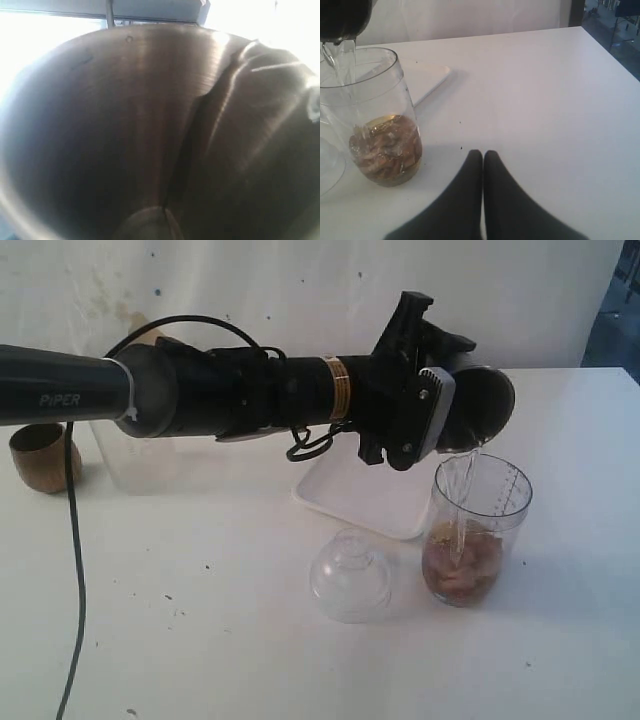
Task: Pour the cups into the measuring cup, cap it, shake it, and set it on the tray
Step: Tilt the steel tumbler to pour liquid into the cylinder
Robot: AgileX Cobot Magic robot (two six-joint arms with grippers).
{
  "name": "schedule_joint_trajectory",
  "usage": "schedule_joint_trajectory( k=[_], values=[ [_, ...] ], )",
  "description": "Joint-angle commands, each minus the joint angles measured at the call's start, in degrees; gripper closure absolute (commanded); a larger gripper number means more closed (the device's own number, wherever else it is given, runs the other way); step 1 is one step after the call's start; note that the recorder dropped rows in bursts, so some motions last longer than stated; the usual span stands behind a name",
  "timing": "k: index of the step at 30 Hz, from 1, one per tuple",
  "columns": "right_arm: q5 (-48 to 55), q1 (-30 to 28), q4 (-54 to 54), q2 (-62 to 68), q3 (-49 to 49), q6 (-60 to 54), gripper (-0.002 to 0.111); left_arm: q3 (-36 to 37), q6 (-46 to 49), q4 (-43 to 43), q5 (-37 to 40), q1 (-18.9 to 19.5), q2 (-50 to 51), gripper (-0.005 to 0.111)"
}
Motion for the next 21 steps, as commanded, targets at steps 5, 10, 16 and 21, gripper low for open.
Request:
schedule_joint_trajectory(
  k=[5, 10, 16, 21],
  values=[
    [-0.1, 0.3, 0.0, -0.3, 0.1, 0.1, 0.108, -0.6, 0.1, -1.8, -1.3, -0.1, -0.9, 0.107],
    [-0.1, 0.3, 0.0, -0.3, 0.1, 0.1, 0.108, -0.6, -7.3, -1.8, -1.3, -0.1, -0.9, 0.107],
    [-0.1, 0.3, 0.0, -0.3, 0.1, 0.1, 0.108, -0.6, -17.4, -1.8, -1.3, -0.1, -0.9, 0.107],
    [-0.1, 0.3, 0.0, -0.3, 0.1, 0.1, 0.108, -0.6, -33.5, -1.8, -1.3, -0.1, -0.9, 0.107]
  ],
)
